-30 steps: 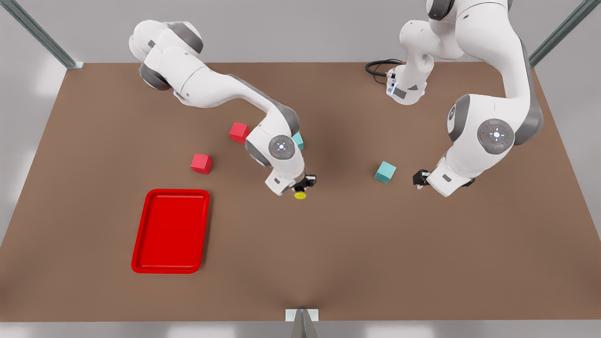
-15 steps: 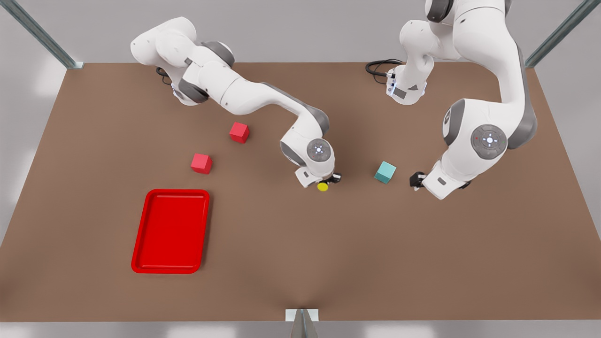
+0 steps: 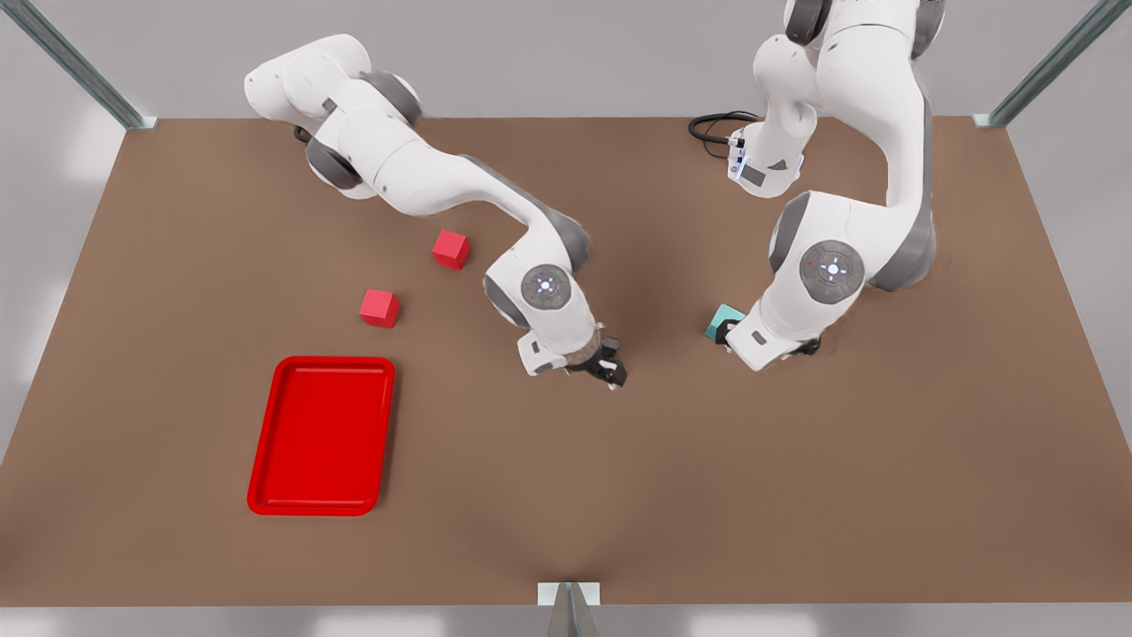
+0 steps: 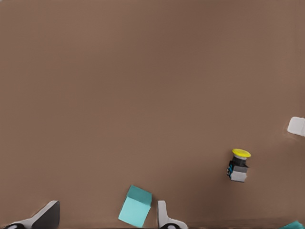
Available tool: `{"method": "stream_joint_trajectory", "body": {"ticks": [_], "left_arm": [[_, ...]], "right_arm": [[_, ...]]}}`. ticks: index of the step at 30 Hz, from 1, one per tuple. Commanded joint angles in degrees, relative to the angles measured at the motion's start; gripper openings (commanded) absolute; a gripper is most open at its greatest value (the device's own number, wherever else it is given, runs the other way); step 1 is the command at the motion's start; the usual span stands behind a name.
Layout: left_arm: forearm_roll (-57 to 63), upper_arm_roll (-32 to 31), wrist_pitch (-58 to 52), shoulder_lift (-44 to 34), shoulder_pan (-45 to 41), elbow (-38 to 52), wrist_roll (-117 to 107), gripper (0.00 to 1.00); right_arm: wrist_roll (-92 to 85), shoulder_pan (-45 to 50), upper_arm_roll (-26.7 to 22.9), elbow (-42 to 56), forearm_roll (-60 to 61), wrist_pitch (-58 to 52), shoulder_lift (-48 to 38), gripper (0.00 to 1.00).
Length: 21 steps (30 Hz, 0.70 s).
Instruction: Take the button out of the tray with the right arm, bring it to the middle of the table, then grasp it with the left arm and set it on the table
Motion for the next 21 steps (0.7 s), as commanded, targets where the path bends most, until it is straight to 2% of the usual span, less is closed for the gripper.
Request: {"method": "stream_joint_trajectory", "body": {"ticks": [1, 2, 4, 5, 6, 7, 9, 13, 17, 21], "left_arm": [[-3.0, -0.1, 0.2, 4.1, -7.2, 1.5, -27.3, 1.0], [-4.1, -0.1, 3.8, 7.3, -9.7, 2.6, -30.5, 1.0], [-8.6, -0.2, 14.8, 12.4, -11.4, 2.5, -30.8, 1.0], [-8.8, -0.2, 18.4, 14.1, -12.0, 2.5, -30.8, 1.0], [-8.7, -0.3, 22.5, 16.4, -11.9, 2.3, -30.4, 1.0], [-8.7, -0.5, 29.5, 17.9, -11.9, 0.5, -30.0, 1.0], [-8.8, -1.6, 34.5, 21.3, -12.0, 0.3, -29.9, 1.0], [-8.8, -3.1, 36.4, 21.8, -12.0, -4.0, -23.1, 1.0], [-8.7, -3.5, 34.6, 18.2, -12.2, -8.8, -9.5, 1.0], [-8.3, -3.5, 34.0, 18.5, -13.0, -9.5, -1.5, 1.0]], "right_arm": [[-29.3, -4.9, 0.1, -0.2, 0.0, -9.6, -4.9, 1.0], [-41.0, -9.2, 0.0, -1.2, 0.2, -16.5, -9.6, 1.0], [-52.5, -14.5, -0.2, -7.9, 0.6, -28.8, -19.1, 1.0], [-54.9, -18.8, -0.2, -18.5, 0.6, -28.6, -27.5, 1.0], [-63.1, -25.0, -0.3, -30.0, 0.7, -23.5, -36.3, 1.0], [-64.3, -28.1, 0.1, -32.3, 0.8, -24.0, -41.3, 1.0], [-55.7, -27.7, 0.2, -28.3, 1.8, -33.3, -43.8, 1.0], [-53.9, -28.4, -0.6, -25.6, -2.6, -38.5, -43.6, 1.0], [-54.1, -33.0, -0.4, -21.2, 0.4, -39.2, -43.1, 1.0], [-54.0, -36.1, -0.4, -21.2, 3.4, -38.8, -42.9, 1.0]]}}
